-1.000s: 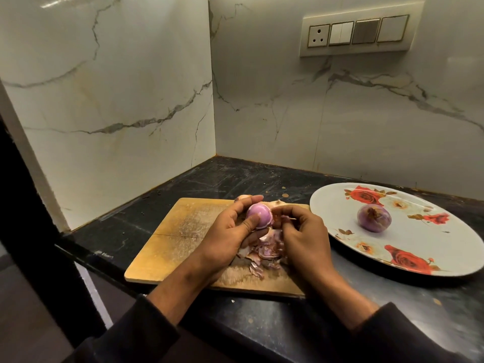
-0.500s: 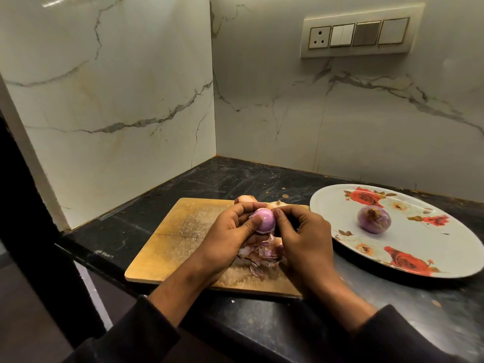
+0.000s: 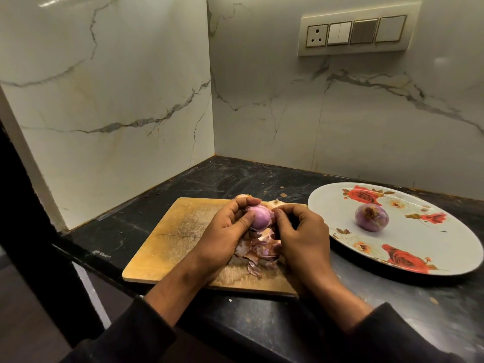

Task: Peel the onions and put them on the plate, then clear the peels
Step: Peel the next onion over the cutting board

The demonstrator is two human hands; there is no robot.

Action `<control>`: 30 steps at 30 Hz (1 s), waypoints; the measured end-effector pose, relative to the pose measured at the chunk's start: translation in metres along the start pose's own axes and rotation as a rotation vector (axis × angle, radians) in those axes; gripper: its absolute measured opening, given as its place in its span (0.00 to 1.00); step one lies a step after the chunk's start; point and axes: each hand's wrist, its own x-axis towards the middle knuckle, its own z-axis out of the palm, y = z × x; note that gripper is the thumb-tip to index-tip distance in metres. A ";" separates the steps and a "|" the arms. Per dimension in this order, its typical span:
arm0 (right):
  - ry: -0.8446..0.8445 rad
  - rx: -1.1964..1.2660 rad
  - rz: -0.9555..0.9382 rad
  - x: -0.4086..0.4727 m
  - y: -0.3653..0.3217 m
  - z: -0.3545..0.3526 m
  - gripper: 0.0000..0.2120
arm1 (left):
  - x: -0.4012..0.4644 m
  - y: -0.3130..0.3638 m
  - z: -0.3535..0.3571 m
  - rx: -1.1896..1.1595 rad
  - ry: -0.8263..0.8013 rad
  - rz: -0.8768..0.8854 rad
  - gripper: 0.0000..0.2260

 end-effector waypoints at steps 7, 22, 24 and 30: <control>-0.080 0.096 0.043 0.000 0.001 0.000 0.06 | -0.001 0.003 0.002 -0.038 -0.028 -0.015 0.12; -0.070 -0.045 -0.148 -0.003 -0.001 0.002 0.08 | 0.000 0.001 -0.002 -0.001 0.016 0.022 0.22; -0.129 0.014 -0.111 -0.002 0.001 0.002 0.09 | 0.001 0.001 -0.002 -0.027 0.035 0.013 0.22; -0.225 0.064 -0.072 0.002 -0.001 -0.005 0.10 | 0.001 0.002 -0.002 -0.067 0.053 0.002 0.20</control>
